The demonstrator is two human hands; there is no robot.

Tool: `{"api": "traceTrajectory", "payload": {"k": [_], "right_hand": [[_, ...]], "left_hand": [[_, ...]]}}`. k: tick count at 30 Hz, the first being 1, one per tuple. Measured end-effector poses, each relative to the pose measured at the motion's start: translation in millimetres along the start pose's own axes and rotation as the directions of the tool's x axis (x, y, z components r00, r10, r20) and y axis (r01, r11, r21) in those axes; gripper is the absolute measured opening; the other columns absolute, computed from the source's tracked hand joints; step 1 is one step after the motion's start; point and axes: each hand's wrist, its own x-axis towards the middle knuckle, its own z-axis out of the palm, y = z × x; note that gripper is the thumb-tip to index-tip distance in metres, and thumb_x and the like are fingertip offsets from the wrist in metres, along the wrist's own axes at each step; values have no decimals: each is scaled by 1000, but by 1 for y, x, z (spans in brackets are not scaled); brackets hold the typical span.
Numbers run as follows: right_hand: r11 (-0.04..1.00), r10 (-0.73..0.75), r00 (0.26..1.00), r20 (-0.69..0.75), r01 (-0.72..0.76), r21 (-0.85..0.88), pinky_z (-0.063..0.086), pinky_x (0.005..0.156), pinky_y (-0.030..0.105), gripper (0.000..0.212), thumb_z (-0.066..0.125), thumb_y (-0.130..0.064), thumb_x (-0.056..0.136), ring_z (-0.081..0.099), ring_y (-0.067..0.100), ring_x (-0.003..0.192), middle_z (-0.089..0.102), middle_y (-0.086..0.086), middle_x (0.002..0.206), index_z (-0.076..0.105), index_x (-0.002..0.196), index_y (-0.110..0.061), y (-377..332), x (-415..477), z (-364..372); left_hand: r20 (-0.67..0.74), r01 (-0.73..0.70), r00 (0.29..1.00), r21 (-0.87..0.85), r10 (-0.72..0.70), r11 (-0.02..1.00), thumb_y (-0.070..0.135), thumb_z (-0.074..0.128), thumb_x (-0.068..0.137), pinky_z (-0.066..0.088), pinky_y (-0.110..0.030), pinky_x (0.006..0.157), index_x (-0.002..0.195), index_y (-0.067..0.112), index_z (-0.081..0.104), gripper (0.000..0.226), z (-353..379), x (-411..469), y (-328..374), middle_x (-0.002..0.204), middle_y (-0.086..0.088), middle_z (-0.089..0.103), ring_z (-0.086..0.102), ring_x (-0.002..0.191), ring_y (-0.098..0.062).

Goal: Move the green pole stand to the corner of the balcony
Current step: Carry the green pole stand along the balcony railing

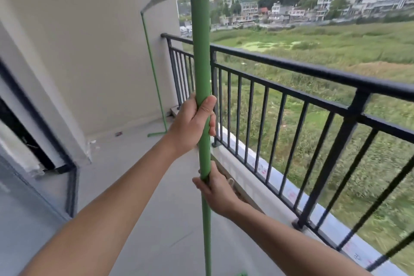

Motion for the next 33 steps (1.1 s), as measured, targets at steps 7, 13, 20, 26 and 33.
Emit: {"api": "traceTrajectory", "payload": {"k": [7,13,20,26,33], "right_hand": [[1000,-30,992,123,28,14,49,73,47,34,55,-33,94,59,36,83,62,19,95,44,111,-6,-16,66,46],[996,-86,979,186,82,29,50,72,49,29,52,-29,95,60,38,82,60,16,89,42,111,-6,-30,133,72],[988,-153,959,239,150,30,47,66,48,26,49,-26,96,50,29,67,46,3,73,38,110,-8,-47,199,100],[991,-123,954,274,131,-11,44,63,43,23,51,-29,95,49,29,67,49,5,75,31,97,-18,-56,236,130],[996,-39,970,240,57,-72,48,74,46,25,51,-32,94,50,26,73,51,3,80,30,98,-19,-63,260,186]], "left_hand": [[-152,35,988,165,-9,986,32,38,99,51,-34,64,83,20,41,20,-62,20,-30,66,-10,54,59,58,-24],[-271,106,961,181,-54,978,37,41,95,52,-38,66,89,14,44,23,-110,58,-53,69,-13,56,62,62,-26],[-325,165,940,154,-108,974,36,46,93,52,-52,72,90,14,45,22,-159,99,-61,69,-7,57,61,64,-26],[-290,234,941,192,-172,953,34,45,97,51,-54,84,91,12,43,23,-200,110,-80,73,-11,61,65,71,-25],[-148,250,965,253,-218,935,27,46,98,52,-26,72,87,16,48,16,-260,105,-118,82,-12,68,68,75,-15]]}}
